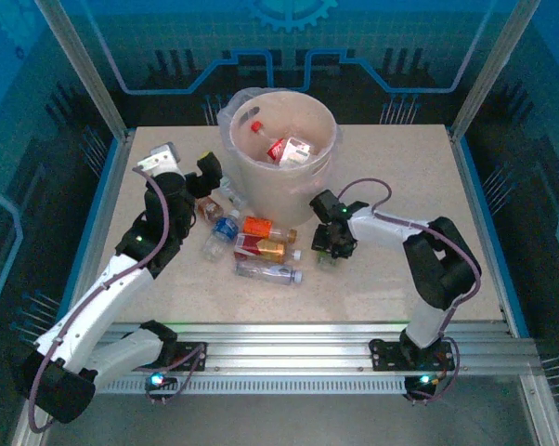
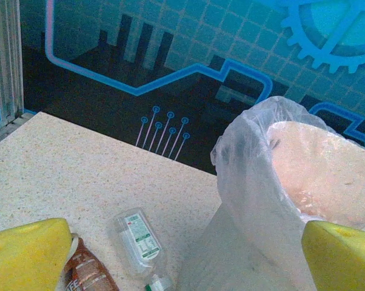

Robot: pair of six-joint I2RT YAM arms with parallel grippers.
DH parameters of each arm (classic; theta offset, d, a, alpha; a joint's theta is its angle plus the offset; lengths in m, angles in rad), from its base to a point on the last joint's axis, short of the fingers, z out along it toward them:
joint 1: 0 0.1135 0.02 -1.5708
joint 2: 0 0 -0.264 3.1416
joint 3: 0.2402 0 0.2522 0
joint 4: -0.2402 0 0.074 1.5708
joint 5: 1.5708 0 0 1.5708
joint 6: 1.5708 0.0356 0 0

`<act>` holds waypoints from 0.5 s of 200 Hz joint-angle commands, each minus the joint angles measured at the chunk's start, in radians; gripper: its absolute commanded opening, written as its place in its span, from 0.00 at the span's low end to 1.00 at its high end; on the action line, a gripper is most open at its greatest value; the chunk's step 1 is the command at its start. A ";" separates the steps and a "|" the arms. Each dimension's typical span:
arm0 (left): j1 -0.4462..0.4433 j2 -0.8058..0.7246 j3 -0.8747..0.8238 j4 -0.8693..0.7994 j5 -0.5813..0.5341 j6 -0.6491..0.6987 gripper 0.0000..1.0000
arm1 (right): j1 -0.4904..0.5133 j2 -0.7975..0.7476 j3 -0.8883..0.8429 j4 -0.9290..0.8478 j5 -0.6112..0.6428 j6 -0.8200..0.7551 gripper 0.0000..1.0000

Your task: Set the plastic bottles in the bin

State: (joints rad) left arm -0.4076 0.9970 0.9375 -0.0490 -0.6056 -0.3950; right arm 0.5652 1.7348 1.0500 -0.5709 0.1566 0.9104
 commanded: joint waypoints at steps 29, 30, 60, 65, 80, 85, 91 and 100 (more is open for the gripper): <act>0.012 -0.001 0.005 -0.027 -0.002 -0.029 0.99 | -0.099 -0.183 -0.051 -0.120 0.085 -0.076 0.46; 0.013 -0.001 0.004 -0.026 -0.003 -0.029 0.99 | -0.100 -0.187 -0.050 -0.122 0.088 -0.077 0.46; 0.013 0.002 -0.005 -0.049 0.009 -0.039 0.99 | -0.151 -0.338 -0.022 -0.197 0.157 -0.134 0.45; 0.015 0.004 -0.007 -0.057 0.011 -0.042 0.99 | -0.158 -0.364 -0.014 -0.204 0.167 -0.147 0.45; 0.013 0.003 -0.016 -0.085 0.009 -0.050 0.99 | -0.173 -0.438 0.022 -0.213 0.183 -0.202 0.44; 0.014 0.002 -0.020 -0.092 0.009 -0.053 0.99 | -0.174 -0.452 0.034 -0.214 0.187 -0.217 0.43; 0.014 0.002 -0.026 -0.102 0.009 -0.054 0.99 | -0.174 -0.473 0.057 -0.216 0.196 -0.237 0.42; 0.015 -0.001 -0.033 -0.119 0.010 -0.058 0.99 | -0.176 -0.498 0.092 -0.213 0.203 -0.271 0.42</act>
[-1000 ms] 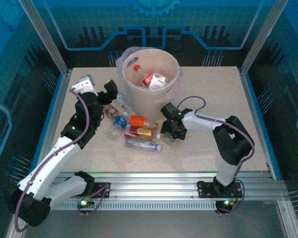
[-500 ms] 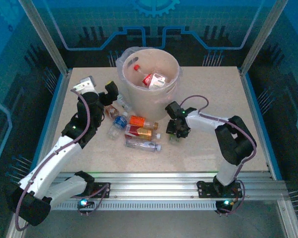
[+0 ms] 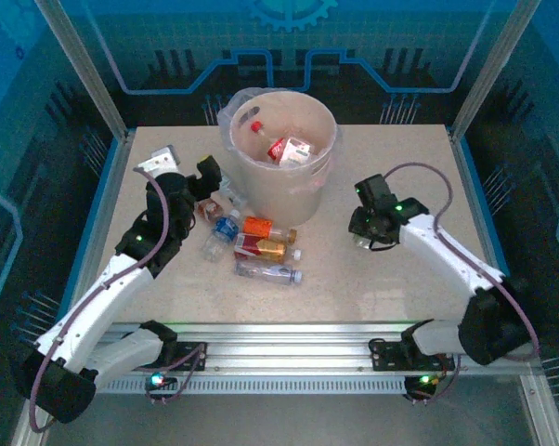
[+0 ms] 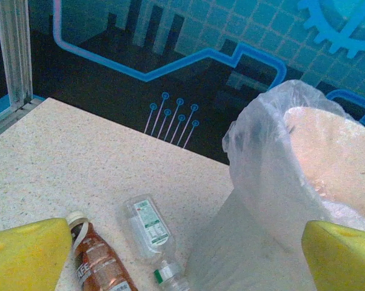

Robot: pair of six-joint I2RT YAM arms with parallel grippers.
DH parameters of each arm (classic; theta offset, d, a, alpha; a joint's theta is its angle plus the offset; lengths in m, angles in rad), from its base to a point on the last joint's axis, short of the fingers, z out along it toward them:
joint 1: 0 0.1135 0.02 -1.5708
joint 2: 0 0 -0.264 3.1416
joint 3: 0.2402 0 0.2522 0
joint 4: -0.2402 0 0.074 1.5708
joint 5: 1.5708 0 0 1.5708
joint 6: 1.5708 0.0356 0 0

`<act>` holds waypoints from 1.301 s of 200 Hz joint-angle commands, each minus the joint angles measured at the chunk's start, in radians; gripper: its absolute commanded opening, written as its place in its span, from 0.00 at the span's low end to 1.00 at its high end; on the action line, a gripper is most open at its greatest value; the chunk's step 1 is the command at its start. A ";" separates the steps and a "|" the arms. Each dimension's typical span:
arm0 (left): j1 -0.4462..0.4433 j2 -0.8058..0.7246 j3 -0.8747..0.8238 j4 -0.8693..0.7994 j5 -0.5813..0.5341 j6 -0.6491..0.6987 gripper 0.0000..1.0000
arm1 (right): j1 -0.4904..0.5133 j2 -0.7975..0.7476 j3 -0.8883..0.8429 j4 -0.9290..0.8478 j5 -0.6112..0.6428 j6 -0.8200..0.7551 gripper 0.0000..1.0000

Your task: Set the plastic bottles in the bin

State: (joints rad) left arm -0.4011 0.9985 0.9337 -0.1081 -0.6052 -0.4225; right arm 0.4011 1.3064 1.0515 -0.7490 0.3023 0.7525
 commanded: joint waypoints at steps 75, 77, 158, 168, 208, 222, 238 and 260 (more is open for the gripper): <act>0.011 -0.069 -0.117 -0.130 0.000 -0.201 0.99 | -0.012 -0.002 0.518 0.010 -0.083 -0.343 0.38; 0.011 -0.071 -0.121 -0.131 0.001 -0.206 0.99 | -0.011 0.007 0.532 0.011 -0.091 -0.347 0.38; 0.013 -0.060 -0.121 -0.139 0.041 -0.254 0.99 | 0.052 0.439 1.104 -0.095 -0.314 -0.455 0.37; 0.013 -0.054 -0.119 -0.137 0.048 -0.255 0.99 | 0.062 0.503 1.191 -0.132 -0.327 -0.473 0.37; 0.015 -0.034 -0.117 -0.140 0.062 -0.252 0.99 | 0.098 0.751 1.501 -0.281 -0.379 -0.541 0.38; 0.015 -0.030 -0.115 -0.139 0.064 -0.249 0.99 | 0.107 0.799 1.547 -0.308 -0.389 -0.559 0.39; 0.016 -0.024 -0.112 -0.139 0.064 -0.244 0.99 | 0.115 0.825 1.552 -0.317 -0.396 -0.573 0.39; 0.017 -0.016 -0.109 -0.139 0.062 -0.241 0.99 | 0.125 0.845 1.546 -0.329 -0.394 -0.592 0.40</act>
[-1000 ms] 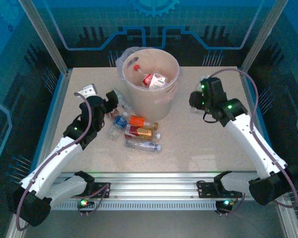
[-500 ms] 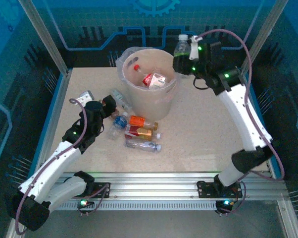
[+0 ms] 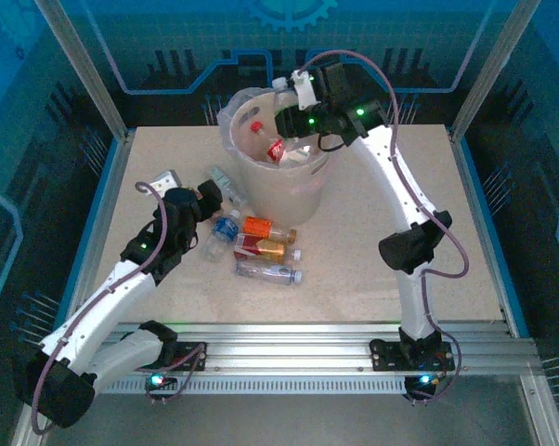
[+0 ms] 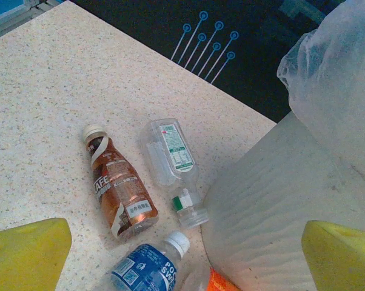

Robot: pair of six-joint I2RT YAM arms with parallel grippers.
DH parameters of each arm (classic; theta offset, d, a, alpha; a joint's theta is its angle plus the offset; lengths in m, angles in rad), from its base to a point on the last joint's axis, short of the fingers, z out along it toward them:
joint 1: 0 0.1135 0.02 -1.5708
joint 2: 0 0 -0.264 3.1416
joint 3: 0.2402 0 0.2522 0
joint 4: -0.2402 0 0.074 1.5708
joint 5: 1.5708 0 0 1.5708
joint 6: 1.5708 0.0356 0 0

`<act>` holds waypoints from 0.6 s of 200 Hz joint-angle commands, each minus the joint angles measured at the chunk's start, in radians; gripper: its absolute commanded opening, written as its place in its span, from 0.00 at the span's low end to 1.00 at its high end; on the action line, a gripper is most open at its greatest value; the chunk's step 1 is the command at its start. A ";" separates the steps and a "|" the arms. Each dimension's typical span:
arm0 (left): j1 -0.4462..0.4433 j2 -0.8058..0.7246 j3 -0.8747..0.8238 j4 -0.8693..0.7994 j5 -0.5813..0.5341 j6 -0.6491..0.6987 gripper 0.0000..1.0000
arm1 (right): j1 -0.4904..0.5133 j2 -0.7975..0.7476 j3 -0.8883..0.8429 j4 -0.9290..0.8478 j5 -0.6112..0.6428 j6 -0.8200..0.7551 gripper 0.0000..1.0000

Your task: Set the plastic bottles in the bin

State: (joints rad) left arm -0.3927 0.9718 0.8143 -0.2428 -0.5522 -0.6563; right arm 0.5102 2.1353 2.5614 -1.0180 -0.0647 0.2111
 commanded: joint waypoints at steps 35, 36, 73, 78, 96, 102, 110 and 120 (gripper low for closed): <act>0.010 0.025 0.008 -0.004 0.013 -0.009 0.99 | 0.036 0.040 0.015 -0.088 0.006 -0.088 0.42; 0.010 0.025 0.009 -0.003 0.014 -0.009 0.99 | 0.037 0.041 0.015 -0.089 0.008 -0.090 0.42; 0.011 0.037 0.010 -0.004 0.020 -0.011 0.99 | 0.065 0.070 0.011 -0.103 0.061 -0.128 0.49; 0.011 0.037 0.010 -0.006 0.021 -0.011 0.99 | 0.069 0.074 0.011 -0.103 0.065 -0.133 0.51; 0.012 0.039 0.013 -0.010 0.022 -0.008 0.99 | 0.077 0.083 0.013 -0.103 0.081 -0.142 0.56; 0.012 0.041 0.014 -0.012 0.022 -0.006 0.99 | 0.078 0.086 0.014 -0.102 0.086 -0.143 0.57; 0.014 0.041 0.015 -0.012 0.024 -0.006 0.99 | 0.078 0.090 0.016 -0.102 0.087 -0.144 0.58; 0.015 0.042 0.014 -0.013 0.026 -0.006 0.99 | 0.079 0.094 0.020 -0.102 0.091 -0.144 0.61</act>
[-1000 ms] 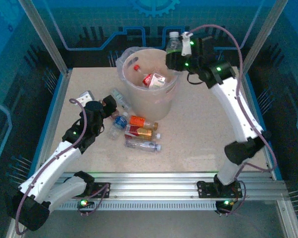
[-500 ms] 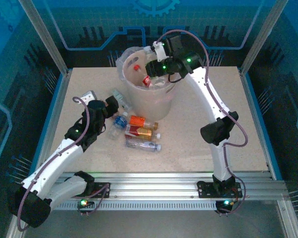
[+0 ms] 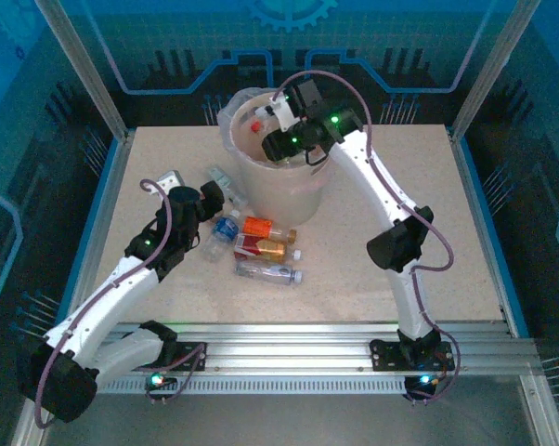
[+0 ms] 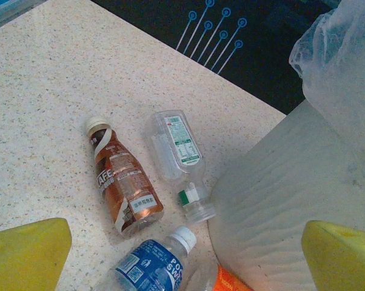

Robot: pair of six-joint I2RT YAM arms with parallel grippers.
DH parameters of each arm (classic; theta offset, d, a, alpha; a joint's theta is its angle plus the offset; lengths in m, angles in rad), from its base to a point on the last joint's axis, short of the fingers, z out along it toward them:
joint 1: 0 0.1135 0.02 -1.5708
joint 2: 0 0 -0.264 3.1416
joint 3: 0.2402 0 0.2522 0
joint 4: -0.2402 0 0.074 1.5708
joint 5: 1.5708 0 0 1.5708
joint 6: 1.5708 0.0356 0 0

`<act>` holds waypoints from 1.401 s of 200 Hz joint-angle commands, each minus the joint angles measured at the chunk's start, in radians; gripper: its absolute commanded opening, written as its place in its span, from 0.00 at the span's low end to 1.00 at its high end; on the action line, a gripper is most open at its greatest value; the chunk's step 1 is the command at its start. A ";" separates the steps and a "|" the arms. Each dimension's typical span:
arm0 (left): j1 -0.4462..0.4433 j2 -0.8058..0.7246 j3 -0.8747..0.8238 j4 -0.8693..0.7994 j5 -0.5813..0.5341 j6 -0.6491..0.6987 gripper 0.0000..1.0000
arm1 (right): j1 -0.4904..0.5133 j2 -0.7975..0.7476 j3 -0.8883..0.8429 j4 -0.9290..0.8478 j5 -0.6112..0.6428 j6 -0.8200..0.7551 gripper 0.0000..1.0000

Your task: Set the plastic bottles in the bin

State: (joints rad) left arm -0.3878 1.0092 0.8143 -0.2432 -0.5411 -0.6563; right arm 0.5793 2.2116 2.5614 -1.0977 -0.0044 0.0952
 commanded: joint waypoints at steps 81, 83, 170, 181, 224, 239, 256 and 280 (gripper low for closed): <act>0.018 0.023 0.025 -0.027 0.035 0.000 0.99 | 0.011 0.001 0.076 -0.028 0.057 -0.034 1.00; 0.019 0.024 0.026 -0.027 0.036 0.001 0.99 | 0.011 0.001 0.079 -0.028 0.060 -0.034 1.00; 0.063 0.100 0.047 -0.097 0.105 -0.027 0.99 | 0.011 -0.156 0.028 -0.052 0.210 0.026 1.00; 0.077 0.109 0.042 -0.097 0.122 -0.038 0.99 | 0.010 -0.183 0.002 -0.058 0.249 0.044 1.00; 0.148 0.156 0.022 -0.086 0.203 -0.076 0.99 | 0.007 -0.314 -0.152 -0.061 0.395 0.117 1.00; 0.178 0.182 0.016 -0.077 0.233 -0.086 0.99 | 0.002 -0.376 -0.235 -0.051 0.438 0.151 1.00; 0.208 0.216 0.013 -0.057 0.258 -0.090 0.99 | -0.009 -0.454 -0.355 -0.025 0.460 0.185 1.00; 0.246 0.284 0.030 -0.026 0.292 -0.089 0.99 | -0.035 -0.572 -0.540 0.015 0.473 0.243 1.00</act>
State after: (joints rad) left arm -0.1768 1.2354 0.8303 -0.3019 -0.3138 -0.7288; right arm 0.5755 1.7485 2.1578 -1.1183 0.4122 0.2523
